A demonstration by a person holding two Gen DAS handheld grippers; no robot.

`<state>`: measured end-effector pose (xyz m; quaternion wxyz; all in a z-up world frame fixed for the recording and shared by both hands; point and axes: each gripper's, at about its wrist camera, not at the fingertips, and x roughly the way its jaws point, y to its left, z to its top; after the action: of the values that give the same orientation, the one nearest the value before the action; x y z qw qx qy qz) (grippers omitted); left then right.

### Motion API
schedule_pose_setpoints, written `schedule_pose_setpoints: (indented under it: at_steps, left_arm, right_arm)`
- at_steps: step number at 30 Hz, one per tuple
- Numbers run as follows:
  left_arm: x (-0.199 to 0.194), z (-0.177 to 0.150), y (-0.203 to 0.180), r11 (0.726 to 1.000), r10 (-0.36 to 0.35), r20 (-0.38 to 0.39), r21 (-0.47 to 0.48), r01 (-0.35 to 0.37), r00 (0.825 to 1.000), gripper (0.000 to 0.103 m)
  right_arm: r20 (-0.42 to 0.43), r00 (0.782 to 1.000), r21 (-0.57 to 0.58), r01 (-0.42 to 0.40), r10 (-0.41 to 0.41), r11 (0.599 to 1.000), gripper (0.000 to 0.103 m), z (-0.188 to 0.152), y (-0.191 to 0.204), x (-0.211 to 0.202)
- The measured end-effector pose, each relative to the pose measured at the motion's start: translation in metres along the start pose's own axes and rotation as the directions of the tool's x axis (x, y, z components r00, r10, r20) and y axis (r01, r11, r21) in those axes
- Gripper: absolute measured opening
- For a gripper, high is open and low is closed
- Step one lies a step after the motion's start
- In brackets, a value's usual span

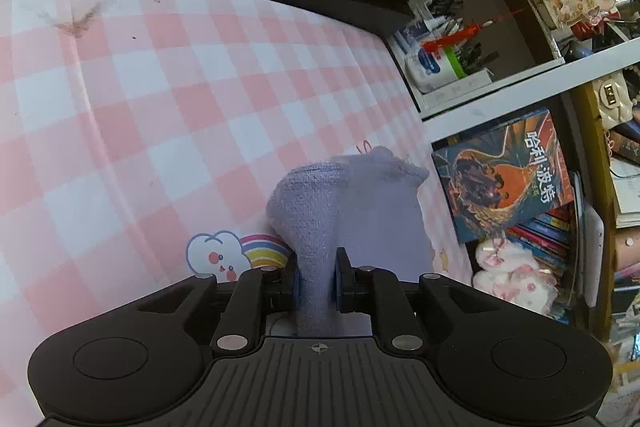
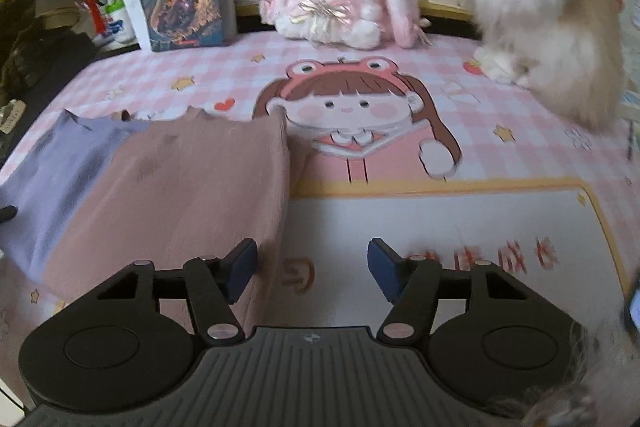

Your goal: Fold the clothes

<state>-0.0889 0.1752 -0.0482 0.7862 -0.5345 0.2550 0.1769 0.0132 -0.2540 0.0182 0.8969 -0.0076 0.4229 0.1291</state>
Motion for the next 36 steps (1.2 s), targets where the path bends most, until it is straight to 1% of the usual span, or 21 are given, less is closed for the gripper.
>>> schedule_pose_setpoints:
  at_steps: [4, 6, 8, 9, 13, 15, 17, 19, 21, 23, 24, 25, 26, 27, 28, 29, 31, 32, 33, 35, 36]
  left_arm:
    - [-0.002, -0.007, -0.009, 0.999, 0.041, 0.04, 0.022, -0.042, 0.998, 0.014]
    - [-0.003, -0.009, -0.014, 0.998, 0.056, 0.058, 0.037, -0.058, 0.997, 0.013]
    - [-0.007, -0.012, -0.021, 0.996, 0.062, 0.082, 0.053, -0.066, 0.995, 0.013]
    - [-0.011, -0.014, -0.026, 0.996, 0.057, 0.096, 0.066, -0.064, 0.994, 0.013]
    - [-0.03, -0.024, -0.056, 0.988, 0.023, 0.146, 0.145, -0.044, 0.989, 0.012]
    - [-0.042, -0.032, -0.079, 0.976, -0.012, 0.165, 0.218, -0.025, 0.986, 0.012]
    - [-0.053, -0.043, -0.105, 0.955, -0.056, 0.178, 0.297, 0.0, 0.982, 0.012]
    - [-0.065, -0.057, -0.133, 0.926, -0.113, 0.182, 0.376, 0.037, 0.977, 0.012]
    - [-0.076, -0.079, -0.162, 0.881, -0.168, 0.168, 0.467, 0.072, 0.971, 0.012]
    - [-0.082, -0.108, -0.187, 0.815, -0.208, 0.124, 0.571, 0.102, 0.97, 0.014]
    - [-0.08, -0.126, -0.196, 0.777, -0.211, 0.088, 0.619, 0.112, 0.974, 0.017]
    - [-0.076, -0.146, -0.203, 0.738, -0.2, 0.044, 0.663, 0.121, 0.979, 0.026]
    - [-0.071, -0.166, -0.211, 0.697, -0.187, 0.001, 0.705, 0.132, 0.982, 0.041]
    - [-0.063, -0.184, -0.213, 0.664, -0.159, -0.052, 0.734, 0.146, 0.986, 0.05]
    - [-0.051, -0.201, -0.212, 0.637, -0.119, -0.112, 0.753, 0.163, 0.986, 0.061]
    - [-0.041, -0.213, -0.209, 0.632, -0.078, -0.15, 0.757, 0.165, 0.986, 0.065]
    - [-0.023, -0.229, -0.199, 0.654, 0.003, -0.196, 0.742, 0.146, 0.981, 0.068]
    - [-0.013, -0.237, -0.195, 0.664, 0.043, -0.219, 0.735, 0.136, 0.975, 0.068]
    - [-0.009, -0.239, -0.191, 0.673, 0.056, -0.233, 0.727, 0.135, 0.971, 0.068]
    - [-0.016, -0.231, -0.19, 0.694, 0.02, -0.236, 0.703, 0.157, 0.971, 0.068]
    - [-0.021, -0.226, -0.191, 0.705, -0.001, -0.237, 0.689, 0.169, 0.972, 0.068]
  right_arm:
    - [-0.014, 0.997, -0.054, -0.077, 0.076, 0.996, 0.059, 0.013, -0.005, 0.015]
    - [-0.046, 0.993, -0.084, -0.114, 0.111, 0.99, 0.047, 0.015, -0.006, 0.025]
    - [-0.077, 0.987, -0.108, -0.149, 0.141, 0.983, 0.042, 0.015, -0.007, 0.033]
    - [-0.087, 0.984, -0.119, -0.166, 0.157, 0.979, 0.04, 0.015, -0.007, 0.036]
    - [-0.108, 0.972, -0.167, -0.226, 0.21, 0.96, 0.037, 0.016, -0.01, 0.042]
    - [-0.113, 0.965, -0.179, -0.252, 0.235, 0.951, 0.037, 0.017, -0.013, 0.044]
    - [-0.116, 0.958, -0.177, -0.282, 0.264, 0.943, 0.037, 0.017, -0.018, 0.046]
    - [-0.116, 0.95, -0.174, -0.308, 0.291, 0.936, 0.037, 0.017, -0.022, 0.048]
    - [-0.116, 0.943, -0.175, -0.329, 0.312, 0.928, 0.037, 0.017, -0.026, 0.049]
    - [-0.115, 0.939, -0.18, -0.342, 0.325, 0.922, 0.037, 0.017, -0.028, 0.049]
    - [-0.115, 0.936, -0.182, -0.348, 0.332, 0.92, 0.037, 0.018, -0.029, 0.049]
    - [-0.116, 0.934, -0.181, -0.354, 0.338, 0.917, 0.037, 0.018, -0.03, 0.05]
    - [-0.117, 0.931, -0.177, -0.361, 0.345, 0.916, 0.037, 0.018, -0.032, 0.05]
    - [-0.119, 0.929, -0.169, -0.368, 0.352, 0.914, 0.037, 0.019, -0.034, 0.05]
    - [-0.123, 0.926, -0.158, -0.374, 0.358, 0.914, 0.037, 0.019, -0.037, 0.051]
    - [-0.127, 0.923, -0.145, -0.38, 0.364, 0.913, 0.041, 0.02, -0.041, 0.05]
    - [-0.136, 0.916, -0.113, -0.392, 0.376, 0.913, 0.045, 0.022, -0.05, 0.049]
    - [-0.142, 0.915, -0.096, -0.392, 0.377, 0.915, 0.043, 0.022, -0.054, 0.048]
    - [-0.148, 0.917, -0.081, -0.384, 0.37, 0.92, 0.046, 0.023, -0.06, 0.048]
    - [-0.146, 0.912, -0.055, -0.395, 0.384, 0.917, 0.05, 0.023, -0.072, 0.044]
    - [-0.145, 0.909, -0.043, -0.401, 0.391, 0.915, 0.05, 0.023, -0.076, 0.041]
